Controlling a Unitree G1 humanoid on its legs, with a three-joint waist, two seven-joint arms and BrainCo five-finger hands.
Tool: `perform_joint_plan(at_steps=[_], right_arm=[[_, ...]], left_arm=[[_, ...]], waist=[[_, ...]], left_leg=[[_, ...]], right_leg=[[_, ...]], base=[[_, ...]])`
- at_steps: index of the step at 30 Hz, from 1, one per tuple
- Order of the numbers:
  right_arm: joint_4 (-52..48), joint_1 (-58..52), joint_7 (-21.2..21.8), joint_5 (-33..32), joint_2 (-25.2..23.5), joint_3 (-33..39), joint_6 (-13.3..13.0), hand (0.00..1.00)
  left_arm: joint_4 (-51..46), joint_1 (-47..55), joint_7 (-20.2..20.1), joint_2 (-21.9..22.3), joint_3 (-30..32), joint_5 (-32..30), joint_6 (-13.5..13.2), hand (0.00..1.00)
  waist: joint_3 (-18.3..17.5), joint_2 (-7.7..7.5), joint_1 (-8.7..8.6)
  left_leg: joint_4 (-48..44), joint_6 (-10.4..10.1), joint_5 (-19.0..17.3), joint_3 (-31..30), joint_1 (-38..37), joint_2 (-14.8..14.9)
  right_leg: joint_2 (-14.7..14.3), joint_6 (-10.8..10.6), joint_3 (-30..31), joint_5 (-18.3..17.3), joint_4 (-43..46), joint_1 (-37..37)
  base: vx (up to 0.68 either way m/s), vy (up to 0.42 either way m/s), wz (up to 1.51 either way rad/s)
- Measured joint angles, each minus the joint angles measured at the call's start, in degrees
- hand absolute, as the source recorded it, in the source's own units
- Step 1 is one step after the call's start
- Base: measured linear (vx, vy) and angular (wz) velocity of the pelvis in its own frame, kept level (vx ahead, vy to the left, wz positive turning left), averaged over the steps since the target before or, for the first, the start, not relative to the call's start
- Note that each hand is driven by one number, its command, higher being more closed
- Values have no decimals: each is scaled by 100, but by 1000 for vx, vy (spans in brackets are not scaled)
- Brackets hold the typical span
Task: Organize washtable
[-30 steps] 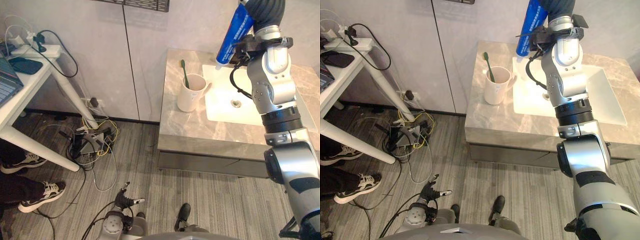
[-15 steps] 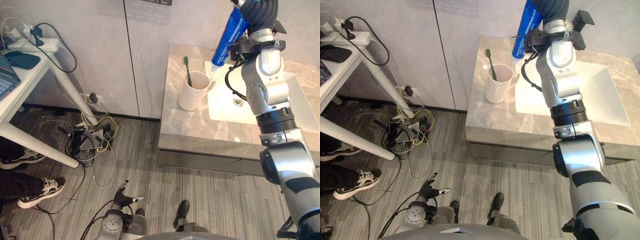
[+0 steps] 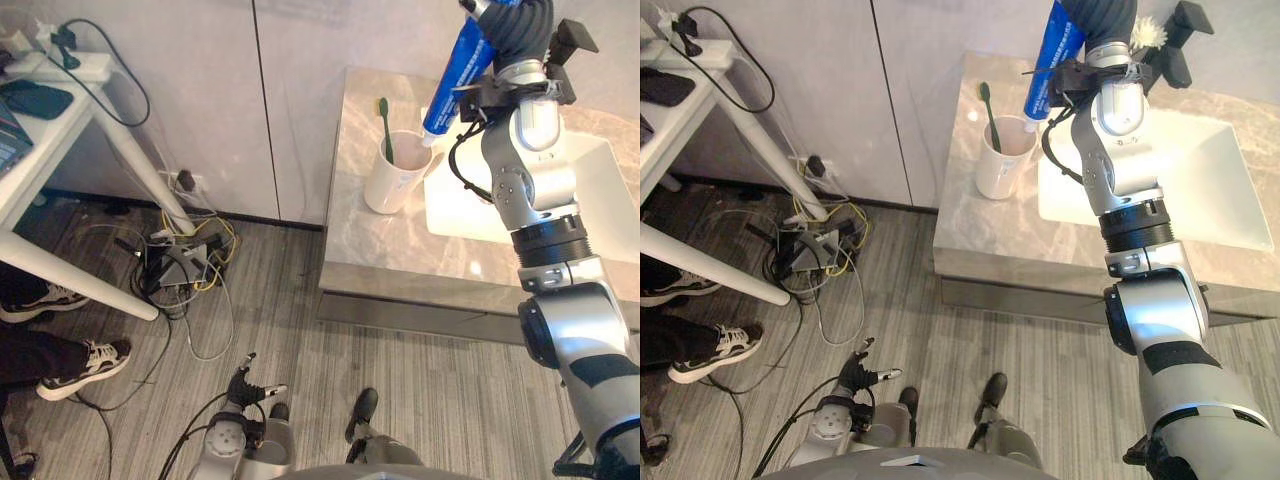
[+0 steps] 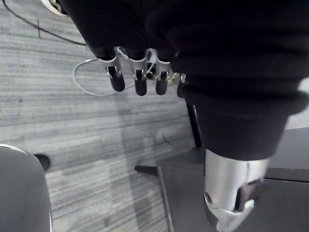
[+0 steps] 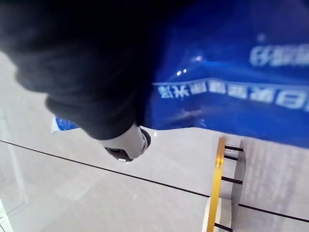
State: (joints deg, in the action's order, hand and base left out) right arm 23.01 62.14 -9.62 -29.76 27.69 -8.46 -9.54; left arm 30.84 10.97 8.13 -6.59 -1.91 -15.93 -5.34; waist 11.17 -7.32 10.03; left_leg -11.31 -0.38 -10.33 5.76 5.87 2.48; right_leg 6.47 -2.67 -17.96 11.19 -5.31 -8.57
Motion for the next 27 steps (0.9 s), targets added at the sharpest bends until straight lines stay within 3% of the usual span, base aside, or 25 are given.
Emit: perform_joint_plan(at_steps=[19,27], right_arm=[[-108,-1,8,-51,-189,126,13,100],[-563,-40,-31,-56,-194,230,-108,100]], left_arm=[[15,4,27,-1,51,103,12,0],[48,4,24,38,141,102,13,0]], waist=[[3,0,-2],[4,1,-23]], left_leg=[[2,1,0,29,-22,6],[-19,1,0,88,-40,11]], right_leg=[[-6,5,78,104,0,-9],[-11,6,164,103,0,-9]], base=[[0,0,0],[-7,-3,-4]])
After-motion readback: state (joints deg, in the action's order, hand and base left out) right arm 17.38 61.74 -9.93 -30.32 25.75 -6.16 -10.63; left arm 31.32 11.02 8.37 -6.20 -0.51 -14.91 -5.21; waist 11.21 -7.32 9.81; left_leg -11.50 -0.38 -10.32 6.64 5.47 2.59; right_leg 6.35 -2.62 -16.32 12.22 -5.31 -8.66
